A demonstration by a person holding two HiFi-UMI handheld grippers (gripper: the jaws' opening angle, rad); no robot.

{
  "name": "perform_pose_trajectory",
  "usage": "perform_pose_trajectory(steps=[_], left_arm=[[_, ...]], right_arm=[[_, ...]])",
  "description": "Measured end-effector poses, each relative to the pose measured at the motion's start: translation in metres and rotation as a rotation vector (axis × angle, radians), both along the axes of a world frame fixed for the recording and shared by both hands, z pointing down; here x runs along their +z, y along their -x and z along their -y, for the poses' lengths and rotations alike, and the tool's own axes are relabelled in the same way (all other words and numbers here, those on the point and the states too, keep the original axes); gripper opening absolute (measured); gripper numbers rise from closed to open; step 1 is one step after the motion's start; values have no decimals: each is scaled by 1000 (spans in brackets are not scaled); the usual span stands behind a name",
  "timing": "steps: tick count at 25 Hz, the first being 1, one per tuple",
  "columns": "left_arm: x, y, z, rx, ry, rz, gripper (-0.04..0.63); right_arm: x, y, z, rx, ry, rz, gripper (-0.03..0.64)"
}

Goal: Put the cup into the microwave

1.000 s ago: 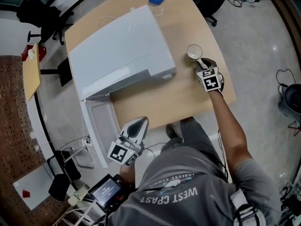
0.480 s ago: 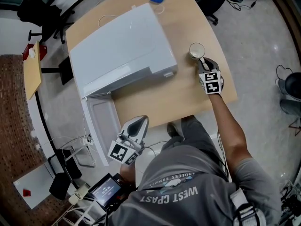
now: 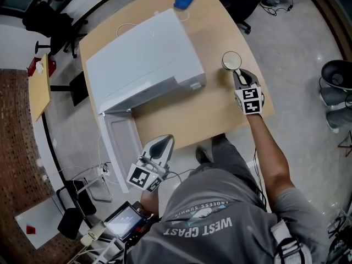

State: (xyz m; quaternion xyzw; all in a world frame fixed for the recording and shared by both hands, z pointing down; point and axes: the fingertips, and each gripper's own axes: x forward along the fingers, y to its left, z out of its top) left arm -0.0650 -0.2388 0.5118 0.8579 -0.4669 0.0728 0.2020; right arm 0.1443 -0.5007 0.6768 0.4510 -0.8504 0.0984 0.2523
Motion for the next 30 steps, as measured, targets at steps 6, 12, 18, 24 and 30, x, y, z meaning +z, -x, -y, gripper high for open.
perform_pose_trajectory(steps=[6,12,18,24,30], left_arm=[[-15,3,-9,16,-42,7,20],[-35,11,-24,25,-93,12,20],[-46,20,-39,33,-139,15,21],[-63,30,-57,33,-187,9,20],[-81,36,-73,30,-227,-1,21]], right_arm=[[-34,-5,-19,7,-32,8,72],[-73,-6,-45,10,-65,18,72],[-102,-2,-72,-1,-88,13,72],[-136,4,-105,-22,-104,11,72],[-168,9,-138,-51,-113,7,72]])
